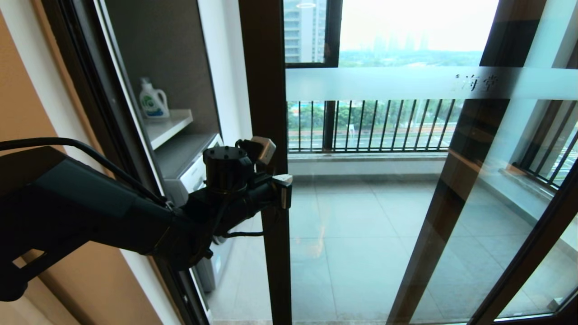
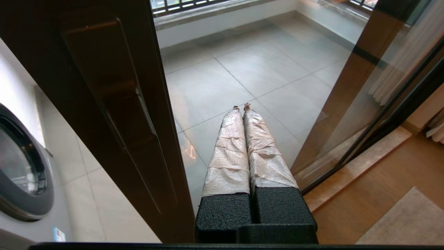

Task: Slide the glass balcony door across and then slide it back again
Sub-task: Close the slid door

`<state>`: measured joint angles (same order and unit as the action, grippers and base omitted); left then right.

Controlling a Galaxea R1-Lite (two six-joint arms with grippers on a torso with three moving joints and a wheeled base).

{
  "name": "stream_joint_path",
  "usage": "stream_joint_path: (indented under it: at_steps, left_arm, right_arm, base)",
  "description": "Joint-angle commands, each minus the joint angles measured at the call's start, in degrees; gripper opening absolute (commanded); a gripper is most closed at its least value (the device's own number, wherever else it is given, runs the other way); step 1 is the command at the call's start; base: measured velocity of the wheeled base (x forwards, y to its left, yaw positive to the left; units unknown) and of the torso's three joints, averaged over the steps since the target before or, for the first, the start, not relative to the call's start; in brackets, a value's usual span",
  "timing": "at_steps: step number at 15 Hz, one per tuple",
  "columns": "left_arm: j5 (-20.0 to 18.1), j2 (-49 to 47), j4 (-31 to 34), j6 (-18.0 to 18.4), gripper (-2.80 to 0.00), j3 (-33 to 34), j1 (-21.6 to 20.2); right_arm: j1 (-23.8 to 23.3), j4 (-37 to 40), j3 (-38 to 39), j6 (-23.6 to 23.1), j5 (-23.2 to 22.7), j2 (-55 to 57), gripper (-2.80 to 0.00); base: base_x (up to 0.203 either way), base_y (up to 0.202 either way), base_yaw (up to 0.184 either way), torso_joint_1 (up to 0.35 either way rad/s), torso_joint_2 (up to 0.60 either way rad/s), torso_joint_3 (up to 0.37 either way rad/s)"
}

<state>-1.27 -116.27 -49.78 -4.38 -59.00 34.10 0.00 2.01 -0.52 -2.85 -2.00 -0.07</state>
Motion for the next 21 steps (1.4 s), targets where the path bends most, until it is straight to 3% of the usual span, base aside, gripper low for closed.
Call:
stream_joint_path:
  at_steps: [1,4,16,19,21]
  left_arm:
    - [-0.75,1.99,-0.11,-2.62,-2.80,0.01,-0.56]
    - [-3.46,4.97,4.23,-5.65,-2.80,0.11,-2.43]
    - [-4.92,2.99,4.88,-5.69,-2.80,-3.05,-2.30]
    - [-4.58,1.52,10.44,-5.85,-2.80,-8.25,-1.00]
    - [-1.45,0.18,14.29,-5.99,-2.80,-10.34,0.93]
  right_arm:
    - [0.00,0.01,0.00,-0.05,-0.02,0.07,-2.80]
    - [0.00,0.01,0.00,-0.05,-0.02,0.07,-2.80]
    - [0.00,0.01,0.00,-0.05,-0.02,0.07,-2.80]
    - [0.00,0.01,0.00,-0.05,-0.02,0.07,-2.80]
    - [0.00,0.01,0.00,-0.05,-0.02,0.07,-2.80]
  base:
    - [0.000,0.000,0.000,0.000,0.00,0.000]
    - [0.000,0.000,0.000,0.000,0.00,0.000]
    - [0.000,0.000,0.000,0.000,0.00,0.000]
    - [0.000,0.000,0.000,0.000,0.00,0.000]
    - [0.000,0.000,0.000,0.000,0.00,0.000]
